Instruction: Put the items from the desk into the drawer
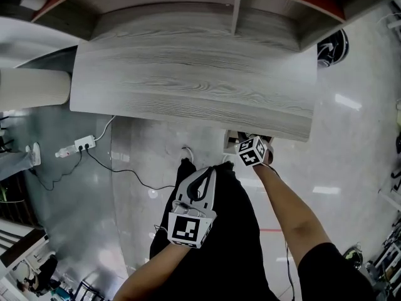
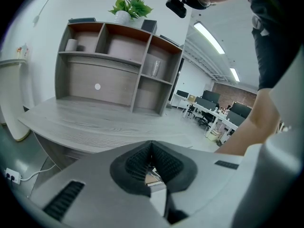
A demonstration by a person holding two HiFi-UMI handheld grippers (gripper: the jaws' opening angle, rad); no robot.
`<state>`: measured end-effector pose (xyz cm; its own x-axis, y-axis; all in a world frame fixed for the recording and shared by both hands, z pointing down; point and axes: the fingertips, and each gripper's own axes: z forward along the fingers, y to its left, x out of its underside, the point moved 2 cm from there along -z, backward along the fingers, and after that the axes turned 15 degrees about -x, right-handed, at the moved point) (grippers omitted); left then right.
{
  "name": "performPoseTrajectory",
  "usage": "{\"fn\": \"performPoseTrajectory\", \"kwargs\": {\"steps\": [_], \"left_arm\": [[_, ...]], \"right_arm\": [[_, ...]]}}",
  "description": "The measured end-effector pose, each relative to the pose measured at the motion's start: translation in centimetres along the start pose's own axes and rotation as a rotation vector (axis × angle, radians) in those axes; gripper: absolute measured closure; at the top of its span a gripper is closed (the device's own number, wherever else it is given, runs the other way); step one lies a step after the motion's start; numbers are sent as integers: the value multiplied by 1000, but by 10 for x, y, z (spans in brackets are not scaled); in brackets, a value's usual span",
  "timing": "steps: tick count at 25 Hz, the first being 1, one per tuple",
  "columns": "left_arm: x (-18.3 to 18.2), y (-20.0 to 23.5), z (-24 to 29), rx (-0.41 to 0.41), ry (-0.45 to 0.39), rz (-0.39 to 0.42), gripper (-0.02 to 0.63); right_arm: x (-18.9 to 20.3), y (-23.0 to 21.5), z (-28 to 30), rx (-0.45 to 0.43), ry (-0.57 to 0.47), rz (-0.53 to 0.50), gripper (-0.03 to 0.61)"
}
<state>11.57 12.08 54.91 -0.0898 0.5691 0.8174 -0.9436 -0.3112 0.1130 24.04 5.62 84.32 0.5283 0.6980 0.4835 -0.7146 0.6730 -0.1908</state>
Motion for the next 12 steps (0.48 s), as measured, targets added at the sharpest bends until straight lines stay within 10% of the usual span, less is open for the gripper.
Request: {"fn": "performPoseTrajectory", "kwargs": {"steps": [12], "left_arm": [[-4,-1,1,3,-6,7,609]], "right_arm": [[-4,8,-3,-36,11,-36,479]]}}
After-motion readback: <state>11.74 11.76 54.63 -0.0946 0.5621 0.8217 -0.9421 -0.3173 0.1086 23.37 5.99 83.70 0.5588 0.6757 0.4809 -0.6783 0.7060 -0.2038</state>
